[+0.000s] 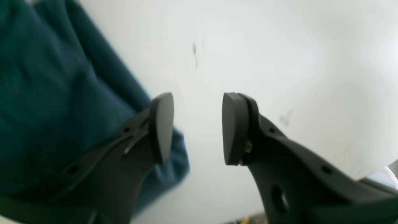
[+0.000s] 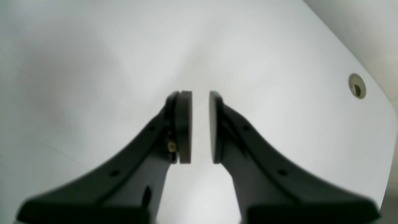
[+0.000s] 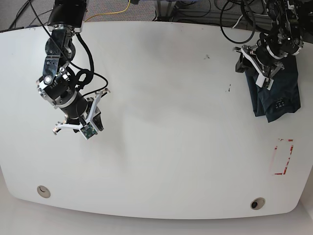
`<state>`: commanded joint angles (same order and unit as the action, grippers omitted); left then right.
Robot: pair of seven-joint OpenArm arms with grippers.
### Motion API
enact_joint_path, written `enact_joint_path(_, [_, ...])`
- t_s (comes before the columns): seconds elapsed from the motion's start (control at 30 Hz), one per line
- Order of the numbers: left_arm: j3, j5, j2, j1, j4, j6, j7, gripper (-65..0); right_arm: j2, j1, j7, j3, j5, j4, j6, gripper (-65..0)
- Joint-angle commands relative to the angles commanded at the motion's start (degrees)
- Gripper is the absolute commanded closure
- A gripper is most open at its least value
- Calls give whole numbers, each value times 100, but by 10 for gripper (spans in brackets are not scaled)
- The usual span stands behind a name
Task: Layout the t-shirt on the table in an organized manner, then fold the t-shirt properly
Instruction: 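Grasp the folded shirt with the left gripper and carry it to the table corner, then lower the shirt at the table corner and open the left gripper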
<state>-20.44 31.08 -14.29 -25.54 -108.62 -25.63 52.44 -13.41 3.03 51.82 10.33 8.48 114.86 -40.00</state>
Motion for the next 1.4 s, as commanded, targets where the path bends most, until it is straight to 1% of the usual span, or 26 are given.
enact_joint_path(0.07, [-88,-105,79,-88,9,0,0,-239,9,-9,0,0,0,0,0,-94])
enact_joint_path(0.23, [-466,-325,79,-229,105,0,0,-239,9,-9,0,0,0,0,0,-94])
enact_joint_path(0.3, [-633,-360,53,-229,255,-9,0,-239,9,-9,0,0,0,18,0,-92])
enact_joint_path(0.4, [-1046,-440,-9,-202,580,-26,0,-239,9,-18,0,0,0,53,0,-92])
enact_joint_path(0.47, [-1231,-527,-123,-193,738,-123,0,-239,9,-18,0,18,0,53,0,-90])
enact_joint_path(0.6, [-1565,-651,-343,-185,1029,-677,0,-239,9,-18,0,18,0,53,0,-90])
enact_joint_path(0.7, [-1776,-668,-404,-211,1046,-1011,0,-239,9,-18,0,18,0,53,0,-90])
enact_joint_path(0.73, [-1820,-659,-413,-237,1002,-1169,0,-239,18,-18,0,18,0,53,0,-90])
enact_joint_path(0.83, [-1758,-659,-413,-273,703,-1437,26,-239,141,-18,0,26,0,53,0,-90])
enact_joint_path(0.9, [-1697,-642,-413,-360,484,-1437,53,-239,167,-18,0,26,-9,62,0,-90])
enact_joint_path(0.97, [-1574,-624,-396,-396,211,-1437,176,-239,193,-18,0,26,-9,70,0,-90])
enact_joint_path(1.0, [-1468,-615,-387,-360,44,-1437,308,-239,202,-18,0,26,-9,79,0,-90])
enact_joint_path(1.07, [-1310,-615,-360,-158,-123,-1437,475,-239,211,-18,0,18,-9,79,0,-90])
enact_joint_path(1.17, [-1160,-703,-211,308,-132,-1437,624,-239,246,-18,0,9,-9,79,0,-90])
enact_joint_path(1.23, [-1125,-888,-114,624,-44,-1437,659,-239,316,-18,0,26,-9,79,0,-90])
enact_joint_path(1.4, [-791,-1451,-88,1240,457,-1437,651,-239,334,-114,0,26,-9,79,0,-90])
